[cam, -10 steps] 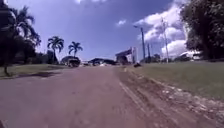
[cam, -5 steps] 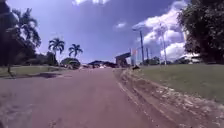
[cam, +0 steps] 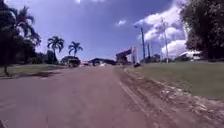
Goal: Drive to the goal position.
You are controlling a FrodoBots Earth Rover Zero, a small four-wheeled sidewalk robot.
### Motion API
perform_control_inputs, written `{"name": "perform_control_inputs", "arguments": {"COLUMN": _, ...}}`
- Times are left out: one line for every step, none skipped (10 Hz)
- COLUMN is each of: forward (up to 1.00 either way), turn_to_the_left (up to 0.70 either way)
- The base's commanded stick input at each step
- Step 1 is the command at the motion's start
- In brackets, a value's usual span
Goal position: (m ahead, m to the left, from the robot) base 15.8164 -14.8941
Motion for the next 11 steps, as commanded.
{"name": "perform_control_inputs", "arguments": {"forward": 0.7, "turn_to_the_left": 0.0}}
{"name": "perform_control_inputs", "arguments": {"forward": 0.7, "turn_to_the_left": 0.17}}
{"name": "perform_control_inputs", "arguments": {"forward": 0.7, "turn_to_the_left": 0.35}}
{"name": "perform_control_inputs", "arguments": {"forward": 0.7, "turn_to_the_left": 0.27}}
{"name": "perform_control_inputs", "arguments": {"forward": 0.7, "turn_to_the_left": 0.06}}
{"name": "perform_control_inputs", "arguments": {"forward": 0.7, "turn_to_the_left": 0.0}}
{"name": "perform_control_inputs", "arguments": {"forward": 0.7, "turn_to_the_left": 0.0}}
{"name": "perform_control_inputs", "arguments": {"forward": 0.7, "turn_to_the_left": 0.0}}
{"name": "perform_control_inputs", "arguments": {"forward": 0.7, "turn_to_the_left": 0.0}}
{"name": "perform_control_inputs", "arguments": {"forward": 0.7, "turn_to_the_left": 0.0}}
{"name": "perform_control_inputs", "arguments": {"forward": 0.7, "turn_to_the_left": 0.0}}
